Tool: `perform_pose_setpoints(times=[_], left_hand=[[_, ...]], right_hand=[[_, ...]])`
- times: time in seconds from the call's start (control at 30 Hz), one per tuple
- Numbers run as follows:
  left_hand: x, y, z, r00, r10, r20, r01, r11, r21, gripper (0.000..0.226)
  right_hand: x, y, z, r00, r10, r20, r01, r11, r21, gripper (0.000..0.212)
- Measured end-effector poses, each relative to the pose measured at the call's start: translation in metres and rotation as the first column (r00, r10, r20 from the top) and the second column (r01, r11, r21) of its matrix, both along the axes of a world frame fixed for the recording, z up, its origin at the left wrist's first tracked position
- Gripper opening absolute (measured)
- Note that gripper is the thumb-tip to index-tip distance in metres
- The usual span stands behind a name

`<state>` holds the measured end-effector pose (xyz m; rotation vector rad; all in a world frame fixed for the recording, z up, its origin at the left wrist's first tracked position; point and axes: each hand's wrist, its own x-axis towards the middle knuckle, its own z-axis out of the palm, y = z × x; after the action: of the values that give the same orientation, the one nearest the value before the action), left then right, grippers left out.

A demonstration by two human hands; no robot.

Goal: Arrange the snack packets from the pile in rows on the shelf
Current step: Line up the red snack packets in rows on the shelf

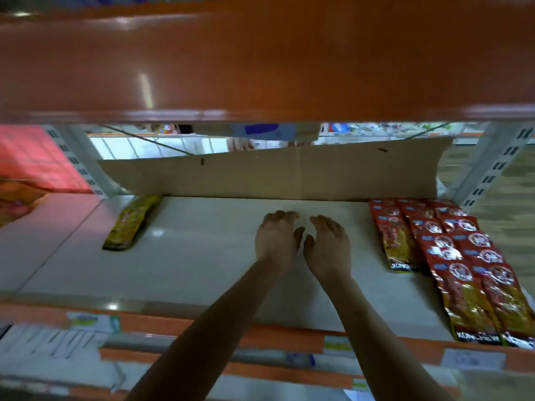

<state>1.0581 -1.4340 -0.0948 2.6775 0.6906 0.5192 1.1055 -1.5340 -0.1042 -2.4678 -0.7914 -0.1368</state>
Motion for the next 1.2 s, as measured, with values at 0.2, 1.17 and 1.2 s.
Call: perform_pose_setpoints(times=[0.2,1.17,1.2], left_hand=[[-0.071,0.072,0.002,0.985,0.164,0.057,-0.166,0.986,0.02,0.035],[-0.32,0.448,-0.012,0.861,0.508,-0.026,-0.508,0.861,0.006,0.041],[-0.325,0.455,-0.013,0.851,0.524,-0.032,-0.525,0.851,-0.011,0.044]], right_hand=[[-0.06,0.084,0.005,0.976,0.217,0.013,-0.217,0.976,0.016,0.044],[-0.297,0.478,0.002,0.905,0.416,-0.085,-0.418,0.908,-0.007,0.047],[-0.301,0.486,0.001,0.896,0.436,-0.082,-0.438,0.899,-0.007,0.045]])
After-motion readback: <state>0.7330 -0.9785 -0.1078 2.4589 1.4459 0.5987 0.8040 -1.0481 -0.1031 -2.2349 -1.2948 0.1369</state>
